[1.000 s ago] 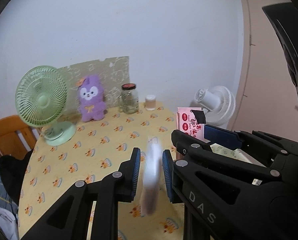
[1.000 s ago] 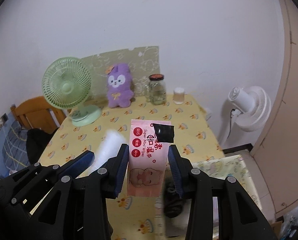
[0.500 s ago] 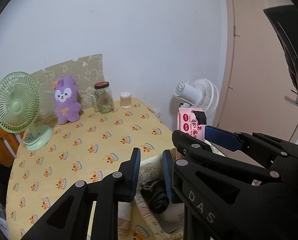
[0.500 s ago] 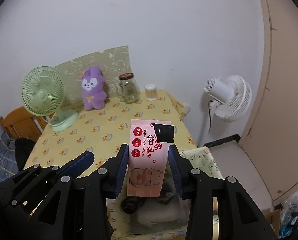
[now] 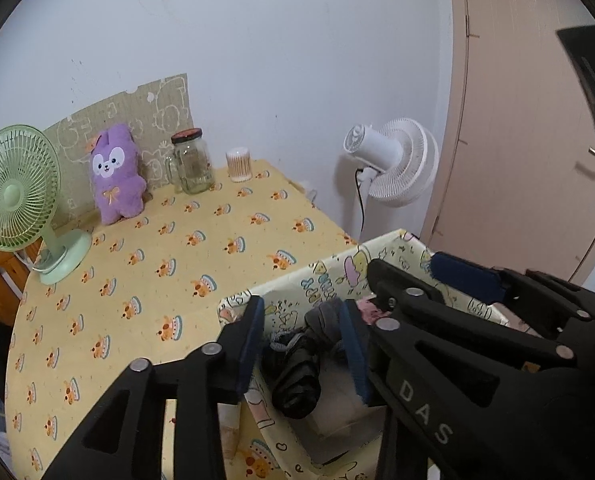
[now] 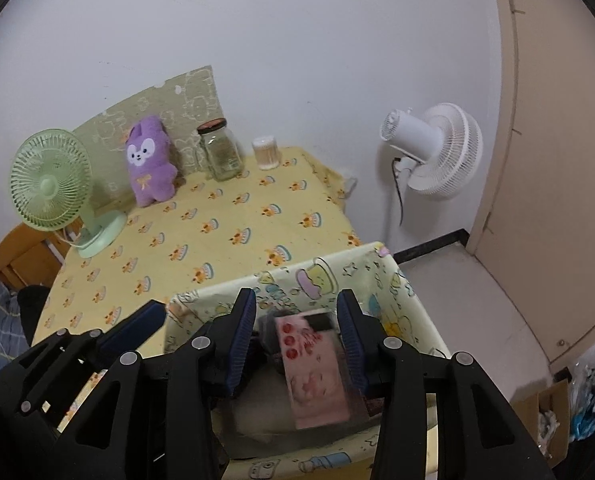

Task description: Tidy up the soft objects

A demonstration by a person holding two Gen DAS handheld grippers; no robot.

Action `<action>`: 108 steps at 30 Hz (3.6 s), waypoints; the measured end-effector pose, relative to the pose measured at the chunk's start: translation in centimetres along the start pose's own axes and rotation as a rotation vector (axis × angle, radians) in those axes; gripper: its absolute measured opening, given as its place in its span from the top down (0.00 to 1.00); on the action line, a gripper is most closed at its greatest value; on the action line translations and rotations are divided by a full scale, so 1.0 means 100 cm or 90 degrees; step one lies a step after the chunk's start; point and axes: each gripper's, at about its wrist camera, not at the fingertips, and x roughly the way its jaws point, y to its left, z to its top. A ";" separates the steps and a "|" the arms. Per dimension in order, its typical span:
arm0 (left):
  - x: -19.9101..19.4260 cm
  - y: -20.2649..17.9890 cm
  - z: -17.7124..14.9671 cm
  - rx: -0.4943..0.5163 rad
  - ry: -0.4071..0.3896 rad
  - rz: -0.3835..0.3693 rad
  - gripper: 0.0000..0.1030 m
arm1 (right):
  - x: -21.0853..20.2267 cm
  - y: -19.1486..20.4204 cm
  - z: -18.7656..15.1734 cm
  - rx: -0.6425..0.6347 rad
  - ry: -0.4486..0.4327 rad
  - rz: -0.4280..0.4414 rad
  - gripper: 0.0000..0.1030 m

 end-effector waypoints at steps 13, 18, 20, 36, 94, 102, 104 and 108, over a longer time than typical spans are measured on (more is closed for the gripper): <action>-0.008 0.020 -0.010 -0.014 0.005 0.011 0.40 | 0.001 0.009 -0.010 0.004 0.027 -0.027 0.20; -0.018 0.038 -0.016 -0.030 0.009 0.016 0.38 | -0.006 0.031 -0.016 -0.028 0.009 -0.032 0.20; -0.022 0.045 -0.021 -0.031 -0.003 0.028 0.37 | -0.010 0.042 -0.018 -0.042 -0.005 -0.036 0.20; -0.052 0.113 -0.049 -0.068 -0.009 0.081 0.36 | -0.016 0.120 -0.038 -0.050 -0.019 -0.022 0.18; 0.055 0.199 -0.124 -0.071 0.131 0.057 0.21 | 0.122 0.179 -0.108 -0.010 0.121 -0.043 0.00; 0.060 0.208 -0.123 -0.093 0.143 0.054 0.11 | 0.133 0.185 -0.101 -0.031 0.133 -0.062 0.00; 0.060 0.208 -0.123 -0.096 0.142 0.055 0.12 | 0.136 0.186 -0.100 -0.033 0.135 -0.069 0.00; 0.060 0.208 -0.123 -0.095 0.139 0.052 0.14 | 0.138 0.187 -0.098 -0.048 0.139 -0.058 0.00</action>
